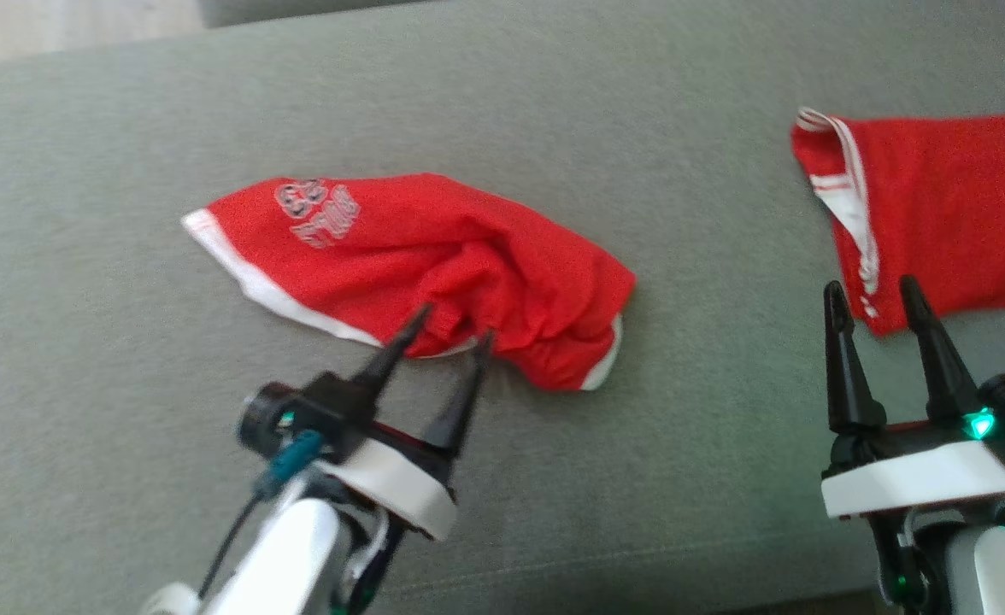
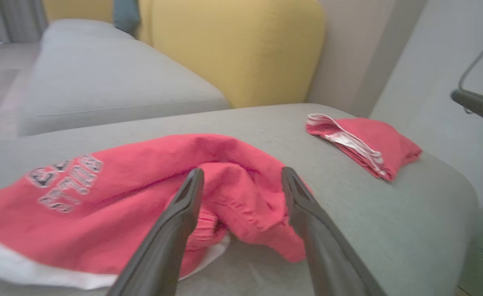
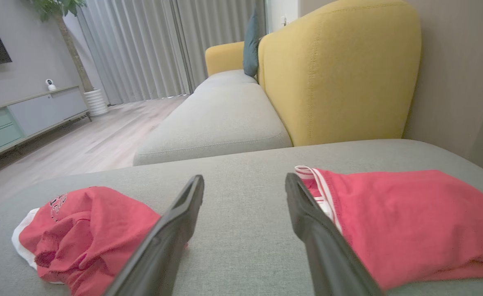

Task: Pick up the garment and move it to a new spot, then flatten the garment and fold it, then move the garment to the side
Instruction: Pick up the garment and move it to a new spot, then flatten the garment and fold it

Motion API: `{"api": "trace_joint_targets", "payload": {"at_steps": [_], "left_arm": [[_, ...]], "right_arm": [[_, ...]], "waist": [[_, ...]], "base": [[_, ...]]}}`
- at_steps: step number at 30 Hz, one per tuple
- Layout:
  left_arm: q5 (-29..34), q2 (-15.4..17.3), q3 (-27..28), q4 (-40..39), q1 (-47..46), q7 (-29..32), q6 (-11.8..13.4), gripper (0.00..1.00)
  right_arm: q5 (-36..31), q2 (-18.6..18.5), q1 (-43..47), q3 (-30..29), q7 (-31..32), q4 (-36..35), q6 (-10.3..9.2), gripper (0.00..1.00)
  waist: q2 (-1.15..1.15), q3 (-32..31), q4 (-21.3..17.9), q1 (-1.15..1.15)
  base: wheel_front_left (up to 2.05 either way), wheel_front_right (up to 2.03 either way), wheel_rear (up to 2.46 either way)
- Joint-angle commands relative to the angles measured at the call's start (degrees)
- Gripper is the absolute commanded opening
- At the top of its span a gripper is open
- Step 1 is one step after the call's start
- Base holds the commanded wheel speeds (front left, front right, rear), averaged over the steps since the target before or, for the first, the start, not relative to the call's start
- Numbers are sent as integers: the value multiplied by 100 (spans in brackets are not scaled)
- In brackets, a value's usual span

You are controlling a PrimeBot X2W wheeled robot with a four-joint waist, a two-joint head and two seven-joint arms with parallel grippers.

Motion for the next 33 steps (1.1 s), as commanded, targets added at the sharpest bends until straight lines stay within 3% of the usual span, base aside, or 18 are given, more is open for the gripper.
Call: {"api": "trace_joint_targets", "payload": {"at_steps": [1,13,22,33], "left_arm": [[-65,75,384,-280,-55,-112,129,100],[-210,538,1688,-627,395,-257,816,100],[-92,800,2001,-811,718,-260,823,100],[-87,807,1953,-688,927,-261,788,100]], "right_arm": [[-47,-34,-79,107,38,-208,-4,100],[-131,-34,138,25,259,-209,-4,100],[-203,-34,332,46,376,-207,-4,100],[-190,-34,538,-14,505,-265,-4,100]], "waist": [[0,-234,283,0],[0,-683,777,0],[0,-857,773,0],[0,-1034,728,0]], "base": [[0,0,0],[0,0,0],[0,0,0],[0,0,0]]}}
